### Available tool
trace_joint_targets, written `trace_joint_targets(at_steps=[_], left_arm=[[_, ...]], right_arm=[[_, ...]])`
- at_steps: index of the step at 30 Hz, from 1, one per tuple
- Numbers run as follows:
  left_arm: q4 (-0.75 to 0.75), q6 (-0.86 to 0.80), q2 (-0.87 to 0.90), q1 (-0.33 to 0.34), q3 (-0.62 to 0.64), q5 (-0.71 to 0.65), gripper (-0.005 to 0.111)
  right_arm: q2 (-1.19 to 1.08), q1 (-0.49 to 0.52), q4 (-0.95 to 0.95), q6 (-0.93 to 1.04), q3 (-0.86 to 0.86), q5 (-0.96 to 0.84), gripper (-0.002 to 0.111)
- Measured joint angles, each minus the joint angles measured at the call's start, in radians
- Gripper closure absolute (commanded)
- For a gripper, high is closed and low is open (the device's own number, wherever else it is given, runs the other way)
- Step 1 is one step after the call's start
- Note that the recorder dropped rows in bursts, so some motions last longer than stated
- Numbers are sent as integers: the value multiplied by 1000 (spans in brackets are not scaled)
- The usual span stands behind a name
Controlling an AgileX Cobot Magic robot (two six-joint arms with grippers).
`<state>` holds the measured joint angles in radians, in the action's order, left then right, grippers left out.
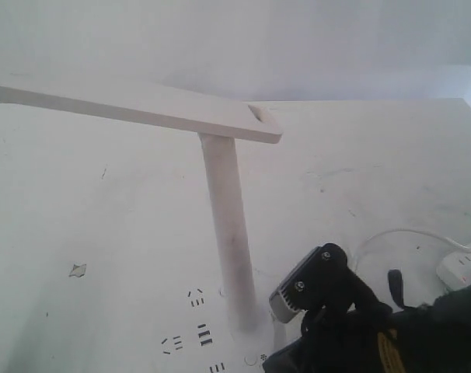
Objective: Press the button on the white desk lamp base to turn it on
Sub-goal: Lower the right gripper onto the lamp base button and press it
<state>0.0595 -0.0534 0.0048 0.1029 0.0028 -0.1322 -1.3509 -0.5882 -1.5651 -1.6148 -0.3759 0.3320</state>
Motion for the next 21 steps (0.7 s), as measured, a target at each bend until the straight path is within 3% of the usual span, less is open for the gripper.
trace_joint_targets(at_steps=[12, 21], left_arm=[[0, 0, 0, 0, 0, 0, 106], [0, 0, 0, 0, 0, 0, 106]], right_arm=[[-126, 0, 270, 238, -71, 41, 108], [-127, 0, 315, 273, -90, 26, 108]])
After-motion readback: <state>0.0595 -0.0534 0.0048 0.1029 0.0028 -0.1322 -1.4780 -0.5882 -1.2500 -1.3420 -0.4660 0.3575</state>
